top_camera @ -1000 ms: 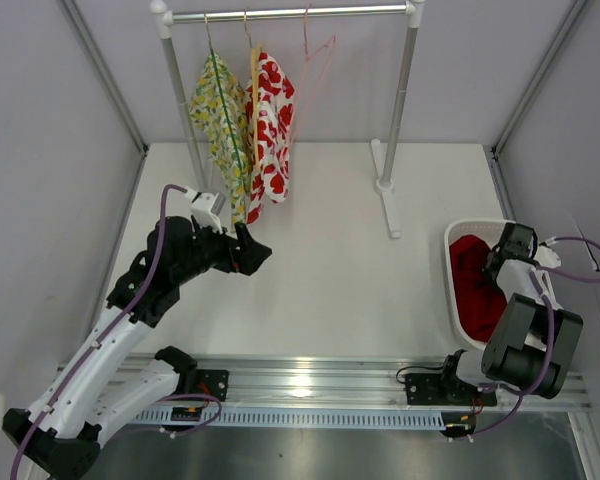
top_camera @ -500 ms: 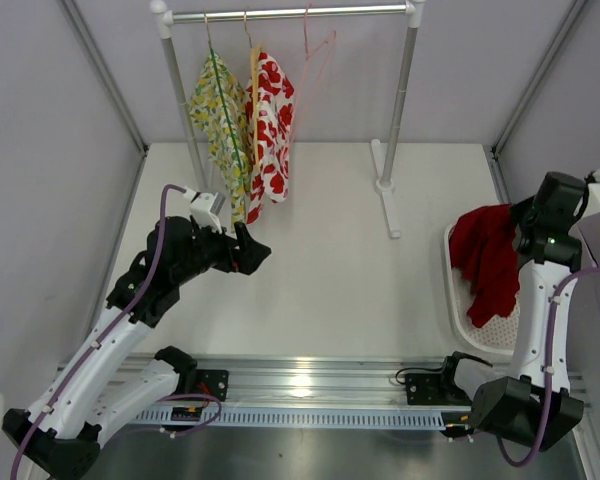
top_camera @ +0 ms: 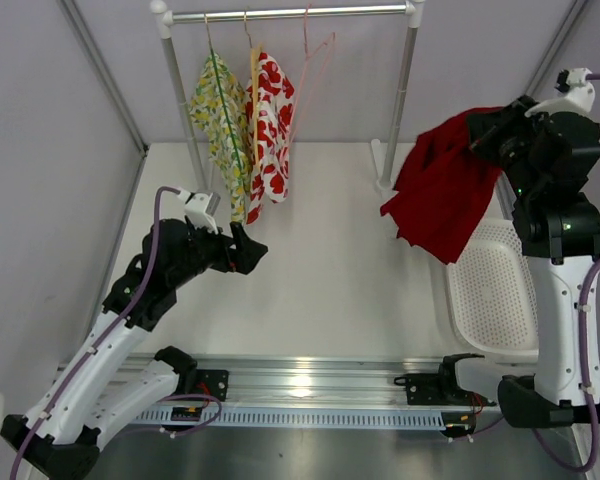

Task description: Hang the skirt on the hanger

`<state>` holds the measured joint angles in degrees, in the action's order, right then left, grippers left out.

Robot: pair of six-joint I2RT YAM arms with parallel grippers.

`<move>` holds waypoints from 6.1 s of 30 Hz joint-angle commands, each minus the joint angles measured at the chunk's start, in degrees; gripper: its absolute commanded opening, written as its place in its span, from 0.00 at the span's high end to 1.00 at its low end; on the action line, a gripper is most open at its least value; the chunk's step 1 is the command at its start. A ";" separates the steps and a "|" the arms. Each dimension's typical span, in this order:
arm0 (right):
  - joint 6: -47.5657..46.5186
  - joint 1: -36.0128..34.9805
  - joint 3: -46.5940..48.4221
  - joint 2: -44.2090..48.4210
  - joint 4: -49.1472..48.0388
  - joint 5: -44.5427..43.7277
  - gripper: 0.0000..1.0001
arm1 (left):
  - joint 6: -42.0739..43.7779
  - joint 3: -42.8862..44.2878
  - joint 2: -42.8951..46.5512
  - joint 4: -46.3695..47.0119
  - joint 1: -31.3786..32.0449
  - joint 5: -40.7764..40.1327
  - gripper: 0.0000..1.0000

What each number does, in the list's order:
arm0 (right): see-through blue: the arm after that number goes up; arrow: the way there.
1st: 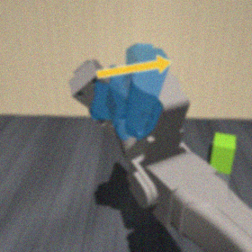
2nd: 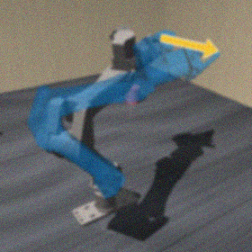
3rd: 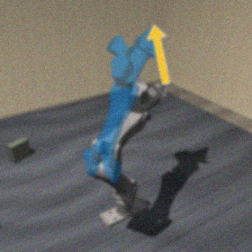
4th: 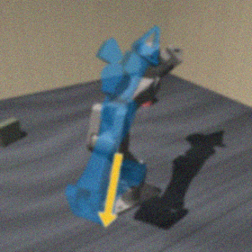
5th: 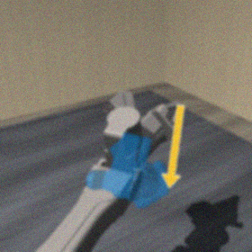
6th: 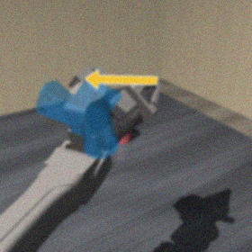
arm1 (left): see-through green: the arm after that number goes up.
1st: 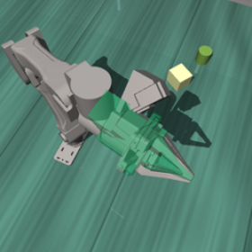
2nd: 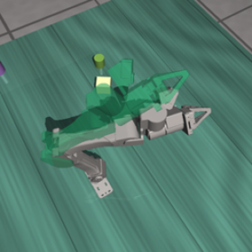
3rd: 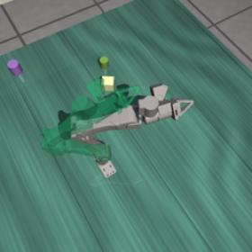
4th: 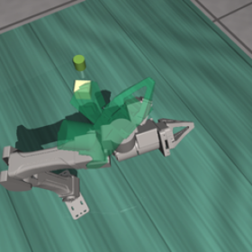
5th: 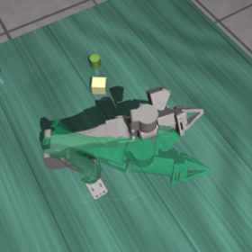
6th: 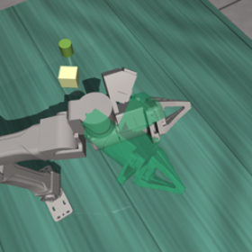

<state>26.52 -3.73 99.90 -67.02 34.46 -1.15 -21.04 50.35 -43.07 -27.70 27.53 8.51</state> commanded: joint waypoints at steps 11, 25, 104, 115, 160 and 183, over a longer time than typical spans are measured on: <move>-8.33 -28.78 -10.13 0.40 -7.73 -9.75 1.00 | -1.55 3.35 2.37 -1.39 0.24 -2.45 0.01; 2.22 -57.96 -43.74 -15.58 -22.94 -16.52 0.81 | -4.71 -2.26 2.47 0.19 0.24 0.71 0.01; -0.95 -20.09 -40.63 -7.76 -3.07 -4.39 1.00 | -6.73 4.54 -30.61 15.04 8.15 -0.78 0.45; -0.95 -26.51 -45.22 -14.72 -7.38 -8.79 1.00 | -13.67 -7.89 -22.58 20.49 26.25 -18.34 0.27; -5.08 -13.32 -41.10 -6.97 -1.58 -1.58 1.00 | -18.51 -6.22 -24.97 8.47 24.09 -37.00 1.00; 4.42 -29.06 -64.75 0.49 -24.71 -6.84 0.89 | -17.20 -24.86 -22.25 23.22 17.38 -18.27 0.75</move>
<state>30.44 -32.56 34.52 -68.47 14.26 -5.10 -39.16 25.85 -68.49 -6.72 43.81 -12.71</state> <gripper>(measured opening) 0.098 0.216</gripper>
